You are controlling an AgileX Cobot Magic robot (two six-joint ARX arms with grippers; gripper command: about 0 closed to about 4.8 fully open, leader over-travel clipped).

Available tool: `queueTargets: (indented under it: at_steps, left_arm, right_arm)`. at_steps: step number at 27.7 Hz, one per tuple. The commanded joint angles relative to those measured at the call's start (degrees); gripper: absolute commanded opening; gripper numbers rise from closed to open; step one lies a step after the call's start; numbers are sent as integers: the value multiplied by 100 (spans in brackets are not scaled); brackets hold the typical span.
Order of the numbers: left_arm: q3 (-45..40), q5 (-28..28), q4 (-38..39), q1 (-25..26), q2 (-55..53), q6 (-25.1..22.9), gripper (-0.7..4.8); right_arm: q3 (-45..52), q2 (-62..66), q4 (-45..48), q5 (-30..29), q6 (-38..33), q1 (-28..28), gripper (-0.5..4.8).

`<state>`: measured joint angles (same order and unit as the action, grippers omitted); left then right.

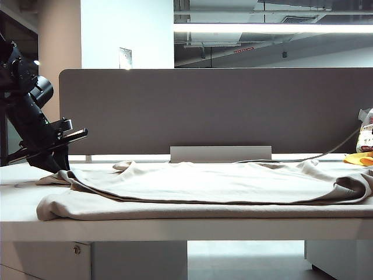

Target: Fold the bottom side of the T-shirt horizontally towards the center, about one-third of the way, then fold the sleeve back towards the center, creating a straight line along the edge of the T-shirt, and finally fold the bottom of the T-shirt up towards the top, creating a neat rectangle.

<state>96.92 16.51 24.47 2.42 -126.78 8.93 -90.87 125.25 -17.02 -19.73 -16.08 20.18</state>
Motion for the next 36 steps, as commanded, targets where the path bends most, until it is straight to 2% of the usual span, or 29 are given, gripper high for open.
queueTargets:
  at_steps: [1,9,15,26,36]
  left_arm:
    - [-24,42,216,-13,-59,-168,1]
    - [214,205,219,-15,-33,-214,-6]
    - [577,481,409,-136,-20,-304,-6]
    - [1266,688,568,-938,-9,-422,-6]
    - [1357,916,619,-1646,-7,-426,-6]
  right_arm:
    - [37,55,-238,-111,-15,-13,-6]
    - [22,17,50,-651,-24,-26,-6]
    - [-535,-24,-267,-820,120,-140,-5]
    - [-1740,-50,-1058,-1025,146,-553,-6]
    - [-1814,-50,-1226,-1303,116,-1296,-5]
